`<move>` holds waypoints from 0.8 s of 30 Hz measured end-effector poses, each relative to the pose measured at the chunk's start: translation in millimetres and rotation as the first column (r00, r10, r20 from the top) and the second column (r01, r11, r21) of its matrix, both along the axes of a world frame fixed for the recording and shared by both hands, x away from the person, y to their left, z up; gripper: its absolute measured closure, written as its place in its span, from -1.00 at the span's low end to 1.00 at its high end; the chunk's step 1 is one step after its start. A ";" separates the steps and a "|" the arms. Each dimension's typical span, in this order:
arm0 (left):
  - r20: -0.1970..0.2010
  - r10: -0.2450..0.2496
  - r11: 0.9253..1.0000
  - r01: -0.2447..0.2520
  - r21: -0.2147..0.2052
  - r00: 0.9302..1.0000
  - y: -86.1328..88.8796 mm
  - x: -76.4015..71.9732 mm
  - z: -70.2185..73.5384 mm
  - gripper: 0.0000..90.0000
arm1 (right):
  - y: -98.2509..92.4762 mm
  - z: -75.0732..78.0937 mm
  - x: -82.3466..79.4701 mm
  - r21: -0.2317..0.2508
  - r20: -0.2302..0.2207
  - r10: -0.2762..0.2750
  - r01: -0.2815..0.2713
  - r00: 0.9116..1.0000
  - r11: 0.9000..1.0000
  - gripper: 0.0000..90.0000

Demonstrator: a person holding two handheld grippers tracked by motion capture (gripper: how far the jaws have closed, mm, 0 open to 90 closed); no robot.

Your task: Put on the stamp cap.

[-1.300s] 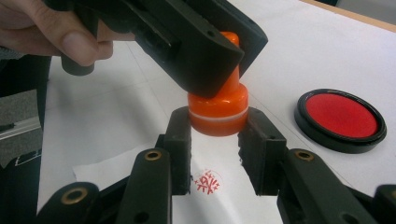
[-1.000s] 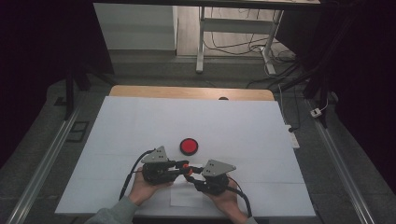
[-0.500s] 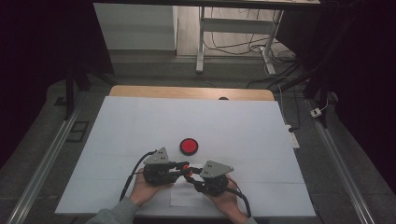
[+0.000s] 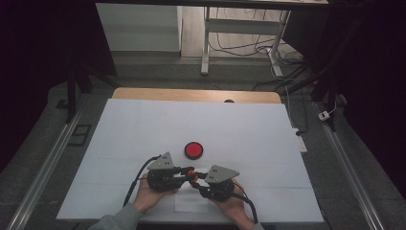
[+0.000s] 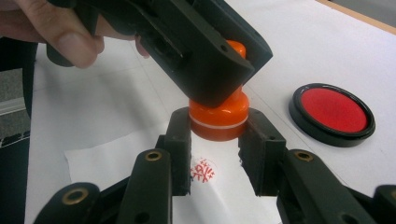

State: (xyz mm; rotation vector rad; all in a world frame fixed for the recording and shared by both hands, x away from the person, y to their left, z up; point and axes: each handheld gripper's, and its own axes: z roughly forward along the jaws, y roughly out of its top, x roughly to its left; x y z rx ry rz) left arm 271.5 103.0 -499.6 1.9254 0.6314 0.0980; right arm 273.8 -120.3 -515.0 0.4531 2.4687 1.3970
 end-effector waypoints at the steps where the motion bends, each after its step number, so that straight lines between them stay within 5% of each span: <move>1: 0.007 -0.001 1.000 0.001 0.000 1.000 0.1 -0.2 0.6 0.63 | -0.3 0.5 0.2 0.001 0.002 0.000 0.000 1.000 1.000 0.44; 24: 0.038 0.004 1.000 -0.003 -0.019 0.999 2.6 -0.3 3.4 0.62 | -2.4 -2.8 4.6 0.040 -0.041 -0.005 0.007 0.999 0.999 0.19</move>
